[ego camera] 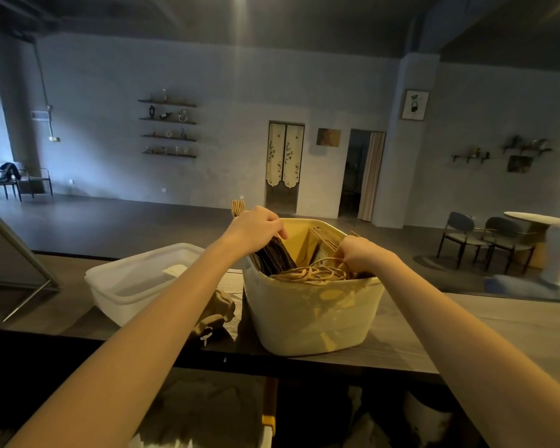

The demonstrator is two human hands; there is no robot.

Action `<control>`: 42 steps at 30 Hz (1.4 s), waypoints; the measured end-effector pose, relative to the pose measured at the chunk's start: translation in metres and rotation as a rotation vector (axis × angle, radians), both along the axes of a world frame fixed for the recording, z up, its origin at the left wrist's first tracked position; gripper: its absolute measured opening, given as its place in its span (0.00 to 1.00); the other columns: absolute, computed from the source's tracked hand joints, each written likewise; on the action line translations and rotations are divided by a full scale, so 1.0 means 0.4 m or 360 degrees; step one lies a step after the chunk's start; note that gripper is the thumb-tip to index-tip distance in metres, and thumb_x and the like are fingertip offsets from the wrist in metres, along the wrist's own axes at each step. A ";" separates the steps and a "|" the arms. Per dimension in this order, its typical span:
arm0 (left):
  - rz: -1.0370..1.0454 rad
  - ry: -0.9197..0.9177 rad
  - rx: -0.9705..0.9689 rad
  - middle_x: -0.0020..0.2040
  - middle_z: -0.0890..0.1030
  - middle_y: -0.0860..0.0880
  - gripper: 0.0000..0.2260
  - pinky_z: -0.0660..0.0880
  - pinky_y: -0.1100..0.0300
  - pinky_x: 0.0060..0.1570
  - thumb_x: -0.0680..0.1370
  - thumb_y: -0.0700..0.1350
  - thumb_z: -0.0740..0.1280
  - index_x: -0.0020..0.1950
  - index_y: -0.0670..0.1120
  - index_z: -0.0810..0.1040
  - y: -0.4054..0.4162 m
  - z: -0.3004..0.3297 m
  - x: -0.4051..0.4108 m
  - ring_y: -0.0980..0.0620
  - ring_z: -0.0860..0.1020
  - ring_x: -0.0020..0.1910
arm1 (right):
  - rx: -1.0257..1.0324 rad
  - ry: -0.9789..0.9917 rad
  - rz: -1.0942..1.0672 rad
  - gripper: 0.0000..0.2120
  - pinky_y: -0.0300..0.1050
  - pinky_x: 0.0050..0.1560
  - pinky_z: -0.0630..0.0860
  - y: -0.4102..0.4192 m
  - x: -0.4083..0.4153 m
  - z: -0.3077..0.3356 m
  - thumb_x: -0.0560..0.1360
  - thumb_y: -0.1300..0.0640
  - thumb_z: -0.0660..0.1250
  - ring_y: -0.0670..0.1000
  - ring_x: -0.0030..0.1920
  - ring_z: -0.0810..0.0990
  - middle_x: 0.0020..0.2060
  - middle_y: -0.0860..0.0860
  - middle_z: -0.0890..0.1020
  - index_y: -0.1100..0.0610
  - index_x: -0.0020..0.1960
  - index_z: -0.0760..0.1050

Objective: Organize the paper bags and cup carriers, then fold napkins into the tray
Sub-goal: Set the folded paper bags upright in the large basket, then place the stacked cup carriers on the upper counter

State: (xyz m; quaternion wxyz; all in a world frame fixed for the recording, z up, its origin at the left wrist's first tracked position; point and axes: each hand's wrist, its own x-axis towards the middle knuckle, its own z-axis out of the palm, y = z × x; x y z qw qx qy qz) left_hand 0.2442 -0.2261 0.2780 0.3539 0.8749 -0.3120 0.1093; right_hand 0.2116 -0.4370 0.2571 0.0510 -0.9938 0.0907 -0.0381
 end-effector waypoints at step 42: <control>0.0470 0.0596 -0.0959 0.38 0.79 0.48 0.12 0.75 0.65 0.39 0.82 0.42 0.55 0.45 0.46 0.77 0.348 -0.268 -0.488 0.54 0.78 0.38 | 0.1344 -0.0711 0.0713 0.10 0.39 0.43 0.77 0.438 -0.393 -0.175 0.79 0.57 0.58 0.46 0.44 0.79 0.43 0.49 0.81 0.53 0.53 0.77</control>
